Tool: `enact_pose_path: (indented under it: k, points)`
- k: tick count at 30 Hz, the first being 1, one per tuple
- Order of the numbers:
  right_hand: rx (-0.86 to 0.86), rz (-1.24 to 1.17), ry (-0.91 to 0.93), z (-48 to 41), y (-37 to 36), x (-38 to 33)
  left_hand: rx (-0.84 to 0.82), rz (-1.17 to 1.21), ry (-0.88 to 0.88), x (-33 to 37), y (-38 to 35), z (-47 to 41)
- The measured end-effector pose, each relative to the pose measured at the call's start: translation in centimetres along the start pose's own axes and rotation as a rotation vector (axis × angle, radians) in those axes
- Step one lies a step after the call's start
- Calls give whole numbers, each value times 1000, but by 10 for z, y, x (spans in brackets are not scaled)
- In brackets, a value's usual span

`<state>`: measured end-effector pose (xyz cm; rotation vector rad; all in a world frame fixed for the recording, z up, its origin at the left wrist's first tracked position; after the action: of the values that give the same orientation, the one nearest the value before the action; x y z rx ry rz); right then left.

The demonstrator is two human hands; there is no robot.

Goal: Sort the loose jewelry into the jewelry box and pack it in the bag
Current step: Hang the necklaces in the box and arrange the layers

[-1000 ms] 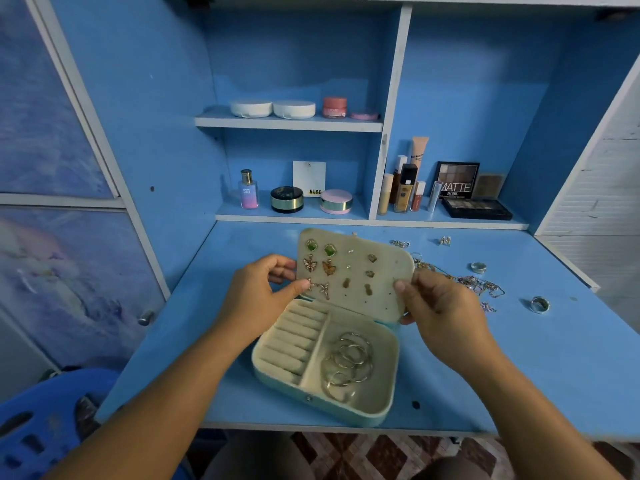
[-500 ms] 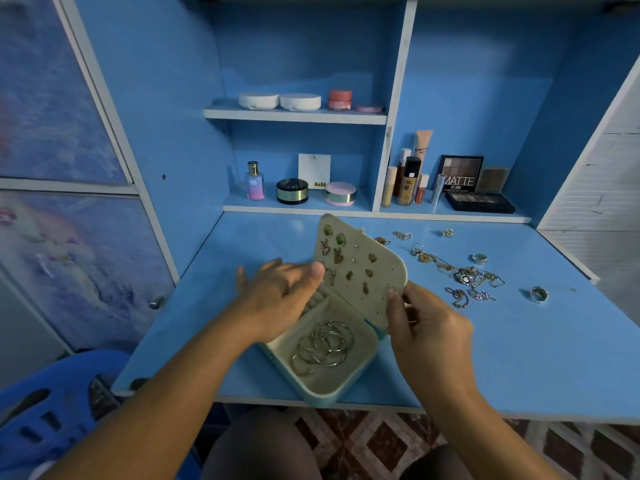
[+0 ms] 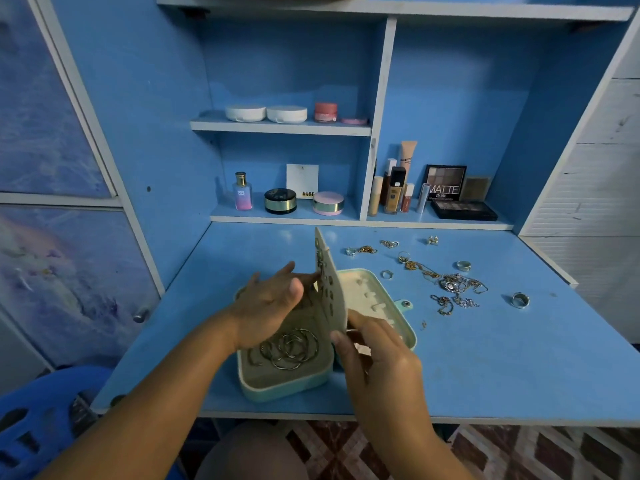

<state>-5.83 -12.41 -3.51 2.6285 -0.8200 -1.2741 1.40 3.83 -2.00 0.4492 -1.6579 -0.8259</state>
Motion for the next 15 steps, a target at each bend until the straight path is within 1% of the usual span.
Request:
enact_pose_path:
  k: [2, 5, 9, 11, 13, 15]
  points:
    - [-1, -5, 19, -1, 0, 0, -12, 1, 54, -5, -1, 1]
    - [-15, -54, 29, -1, -4, -1, 0, 75, 110, -15, 1, -4]
    - [-41, -111, 51, 2, -12, -7, 20, 304, 175, 0, 8, -8]
    - [-45, -109, 69, 2, -14, -6, -32, 414, 156, 14, 7, -6]
    - [-54, -98, 83, 2, -14, -4, -52, 413, 120, 10, 3, -8]
    - [-83, -114, 77, 4, -14, -2, 11, 386, 144, 0, 1, -9]
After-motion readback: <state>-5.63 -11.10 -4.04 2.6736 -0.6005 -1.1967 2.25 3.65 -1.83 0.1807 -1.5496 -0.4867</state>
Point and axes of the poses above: each hand's wrist, its own z-axis away from the middle knuckle, its own y-axis out of the back of the hand, x = y × z, the point moved 5 cm from there along -z, towards the middle knuckle, and after that the axes turned 6 degrees about x, right-handed, at the moved point
